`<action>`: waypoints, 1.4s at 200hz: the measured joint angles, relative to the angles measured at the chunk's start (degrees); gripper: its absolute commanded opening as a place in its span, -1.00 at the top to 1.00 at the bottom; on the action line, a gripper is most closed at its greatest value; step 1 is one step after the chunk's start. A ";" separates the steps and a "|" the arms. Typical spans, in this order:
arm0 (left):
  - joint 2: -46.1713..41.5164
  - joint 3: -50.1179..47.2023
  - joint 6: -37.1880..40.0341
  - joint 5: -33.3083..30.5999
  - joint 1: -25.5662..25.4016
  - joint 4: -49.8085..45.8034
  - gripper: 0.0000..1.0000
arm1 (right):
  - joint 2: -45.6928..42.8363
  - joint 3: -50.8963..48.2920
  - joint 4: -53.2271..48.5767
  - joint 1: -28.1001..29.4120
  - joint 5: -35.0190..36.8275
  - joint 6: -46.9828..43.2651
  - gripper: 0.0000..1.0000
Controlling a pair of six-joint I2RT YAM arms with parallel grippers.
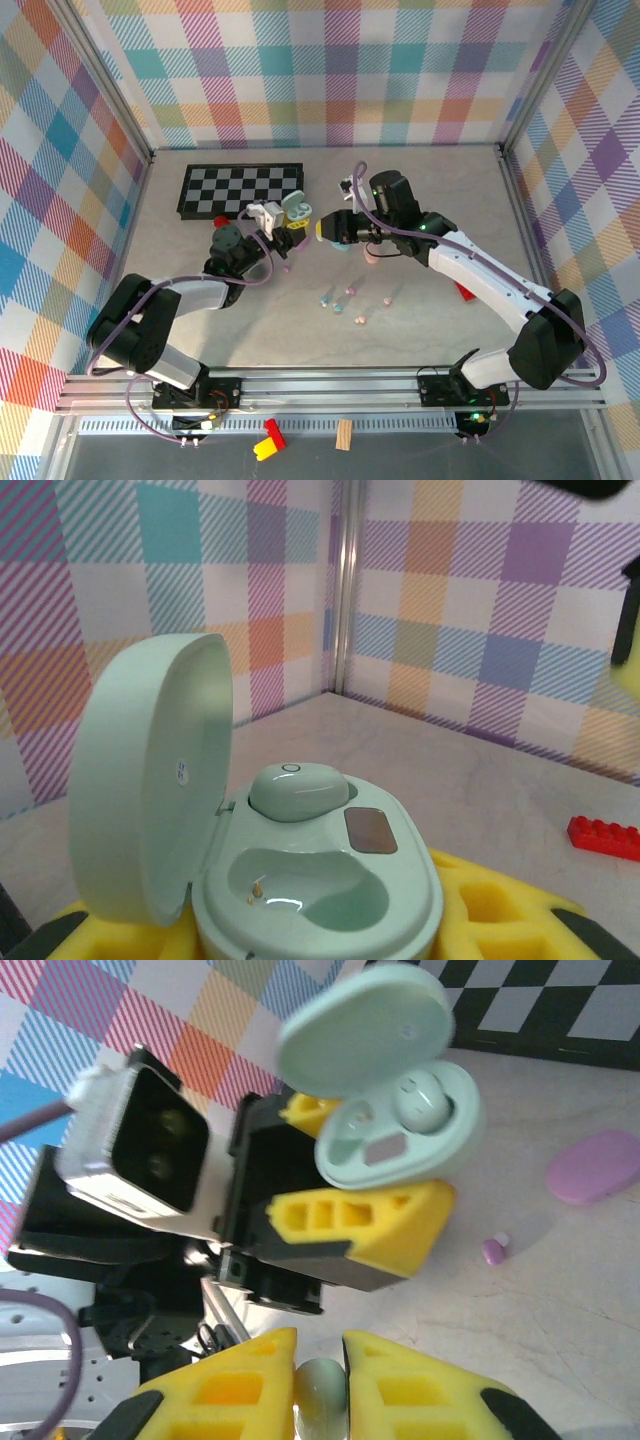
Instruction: Insert the wireless bluetooth earbuds into the charging case
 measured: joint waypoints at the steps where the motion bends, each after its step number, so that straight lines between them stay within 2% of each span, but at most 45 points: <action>1: 0.07 -0.02 -0.02 0.00 -0.02 0.09 0.59 | 0.02 0.04 0.07 0.00 -0.07 0.07 0.65; 89: 3.04 -1.44 -0.20 0.59 -3.67 4.17 0.59 | 4.96 4.11 2.43 -0.31 -1.05 0.57 0.65; 280: 2.54 -1.73 -0.48 3.21 -3.76 5.05 0.59 | 10.21 4.33 7.48 -0.42 -0.22 1.16 0.66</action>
